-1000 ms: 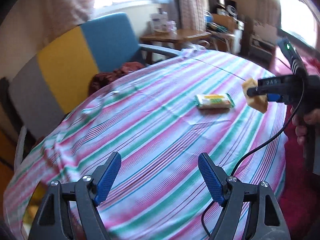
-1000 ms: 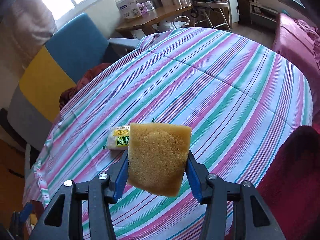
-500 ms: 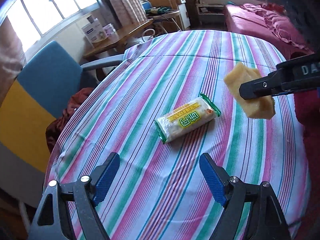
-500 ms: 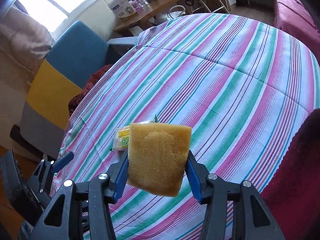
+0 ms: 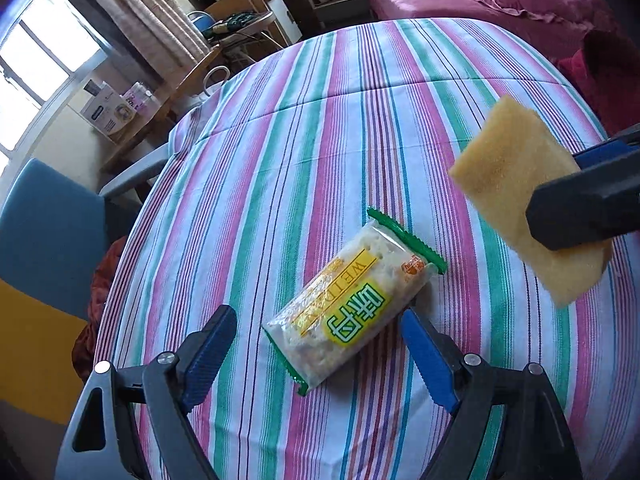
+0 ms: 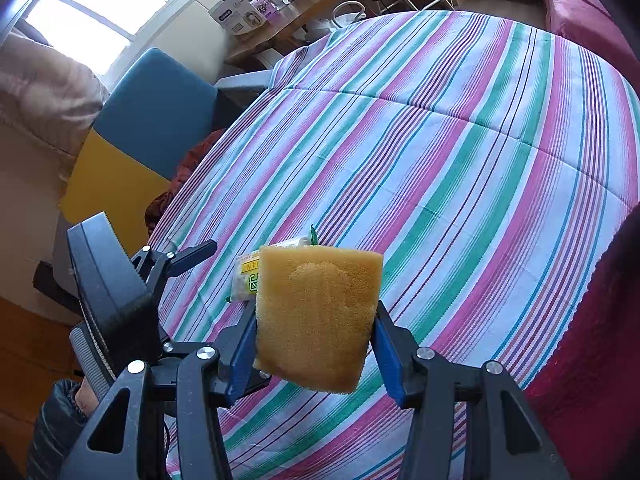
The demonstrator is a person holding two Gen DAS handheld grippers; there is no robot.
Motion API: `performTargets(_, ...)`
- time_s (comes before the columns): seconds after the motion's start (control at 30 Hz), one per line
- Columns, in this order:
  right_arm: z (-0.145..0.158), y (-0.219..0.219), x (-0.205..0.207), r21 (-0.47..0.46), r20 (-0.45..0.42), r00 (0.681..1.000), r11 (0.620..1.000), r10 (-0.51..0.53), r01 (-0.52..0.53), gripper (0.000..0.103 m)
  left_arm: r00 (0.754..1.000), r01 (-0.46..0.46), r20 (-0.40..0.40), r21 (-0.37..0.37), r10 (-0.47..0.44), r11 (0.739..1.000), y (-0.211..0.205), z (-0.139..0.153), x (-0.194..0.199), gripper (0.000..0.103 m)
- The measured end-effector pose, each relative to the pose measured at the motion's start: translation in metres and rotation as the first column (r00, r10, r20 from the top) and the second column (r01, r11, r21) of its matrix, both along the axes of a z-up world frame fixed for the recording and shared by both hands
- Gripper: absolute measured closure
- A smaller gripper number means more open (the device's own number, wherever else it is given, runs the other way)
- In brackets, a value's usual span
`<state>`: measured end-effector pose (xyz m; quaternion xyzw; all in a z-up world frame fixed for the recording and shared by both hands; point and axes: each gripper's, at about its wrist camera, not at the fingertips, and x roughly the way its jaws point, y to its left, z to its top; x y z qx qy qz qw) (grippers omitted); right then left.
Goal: Organize objects
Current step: 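Grasp the WEIDAN bread packet with the left gripper while the right gripper holds the sponge cake, then carry the WEIDAN packet over the tray with the left gripper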
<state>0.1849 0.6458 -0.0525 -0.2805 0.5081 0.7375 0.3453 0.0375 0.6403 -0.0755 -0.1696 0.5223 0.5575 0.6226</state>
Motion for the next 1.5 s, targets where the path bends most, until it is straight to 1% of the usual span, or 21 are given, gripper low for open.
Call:
performTargets(0.17, 0.000, 0.002, 0.001, -0.003, -0.009, 1.000, 1.000, -0.007, 0.007, 0.049, 0.999, 0.038, 0.011, -0.025, -0.038, 0.999, 0.011, -0.011, 0.004, 0.017)
performTargets(0.33, 0.001, 0.002, 0.001, 0.001, -0.007, 1.000, 1.000, -0.005, 0.005, 0.049, 0.993, -0.018, 0.115, -0.054, 0.024, 0.998, 0.022, -0.011, -0.011, 0.017)
performTargets(0.37, 0.001, 0.002, 0.001, 0.003, -0.006, 1.000, 1.000, -0.005, 0.005, 0.049, 0.988, -0.034, 0.147, -0.068, 0.044, 0.997, 0.024, -0.012, -0.014, 0.021)
performTargets(0.4, 0.002, 0.002, 0.001, 0.004, -0.005, 1.000, 1.000, -0.006, 0.006, 0.049, 0.981, -0.048, 0.183, -0.084, 0.063, 0.995, 0.024, -0.012, -0.017, 0.033)
performTargets(0.47, 0.002, 0.002, 0.001, 0.005, -0.005, 1.000, 1.000, -0.004, 0.004, 0.049, 0.962, -0.079, 0.253, -0.108, 0.104, 0.991, 0.023, -0.012, -0.022, 0.046)
performTargets(0.5, 0.003, 0.001, 0.001, 0.006, -0.005, 1.000, 1.000, -0.002, 0.002, 0.049, 0.958, -0.088, 0.262, -0.106, 0.114, 0.990, 0.020, -0.011, -0.022, 0.052)
performTargets(0.67, 0.004, -0.001, -0.002, 0.014, -0.008, 1.000, 1.000, 0.019, -0.019, 0.049, 0.939, -0.179, 0.275, -0.115, 0.204, 0.977, -0.008, -0.008, -0.021, 0.056)
performTargets(0.73, 0.003, -0.002, -0.004, 0.011, -0.009, 0.999, 0.999, 0.036, -0.036, 0.049, 0.930, -0.235, 0.261, -0.122, 0.259, 0.964, -0.023, -0.007, -0.022, 0.057)
performTargets(0.77, 0.002, -0.002, -0.007, 0.008, -0.009, 0.999, 0.999, 0.046, -0.046, 0.049, 0.917, -0.281, 0.256, -0.127, 0.305, 0.951, -0.033, -0.007, -0.025, 0.057)
performTargets(0.83, 0.002, -0.004, -0.013, 0.008, -0.003, 0.997, 0.997, 0.080, -0.080, 0.049, 0.870, -0.397, 0.257, -0.140, 0.421, 0.907, -0.056, -0.006, -0.036, 0.057)
performTargets(0.87, 0.001, -0.006, -0.016, 0.006, 0.000, 0.995, 0.995, 0.102, -0.102, 0.049, 0.821, -0.477, 0.274, -0.154, 0.501, 0.865, -0.074, -0.005, -0.045, 0.057)
performTargets(0.93, 0.001, -0.010, -0.027, 0.008, 0.008, 0.987, 0.987, 0.161, -0.161, 0.049, 0.739, -0.578, 0.306, -0.169, 0.600, 0.798, -0.102, -0.002, -0.057, 0.057)
performTargets(0.97, 0.002, -0.015, -0.030, 0.011, 0.014, 0.981, 0.981, 0.191, -0.191, 0.049, 0.689, -0.642, 0.307, -0.162, 0.657, 0.749, -0.123, 0.001, -0.063, 0.059)
performTargets(1.0, 0.002, -0.019, -0.036, 0.013, 0.017, 0.974, 0.974, 0.227, -0.227, 0.049, 0.654, -0.680, 0.311, -0.157, 0.689, 0.716, -0.138, 0.003, -0.066, 0.062)
performTargets(1.07, 0.003, -0.029, -0.046, 0.023, 0.026, 0.954, 0.954, 0.299, -0.300, 0.049, 0.569, -0.746, 0.348, -0.163, 0.745, 0.646, -0.169, 0.006, -0.071, 0.062)
performTargets(1.1, 0.005, -0.034, -0.051, 0.033, 0.039, 0.942, 0.942, 0.333, -0.335, 0.050, 0.520, -0.781, 0.360, -0.166, 0.775, 0.601, -0.191, 0.007, -0.073, 0.062)
performTargets(1.2, 0.008, -0.051, -0.065, 0.056, 0.068, 0.903, 0.902, 0.425, -0.429, 0.050, 0.445, -0.838, 0.375, -0.144, 0.813, 0.526, -0.237, 0.007, -0.062, 0.063)
performTargets(1.27, 0.005, -0.060, -0.076, 0.052, 0.096, 0.870, 0.870, 0.484, -0.490, 0.050, 0.416, -0.856, 0.393, -0.137, 0.820, 0.499, -0.258, 0.012, -0.057, 0.063)
performTargets(1.37, -0.002, -0.074, -0.091, 0.036, 0.132, 0.815, 0.819, 0.564, -0.572, 0.050, 0.413, -0.856, 0.415, -0.126, 0.811, 0.501, -0.266, 0.010, -0.053, 0.063)
performTargets(1.43, -0.007, -0.082, -0.100, 0.018, 0.154, 0.783, 0.791, 0.602, -0.612, 0.050, 0.415, -0.851, 0.439, -0.124, 0.797, 0.511, -0.275, 0.011, -0.048, 0.061)
performTargets(1.5, -0.010, -0.086, -0.104, 0.011, 0.183, 0.769, 0.781, 0.612, -0.625, 0.050, 0.411, -0.846, 0.466, -0.125, 0.784, 0.518, -0.274, 0.011, -0.050, 0.046)
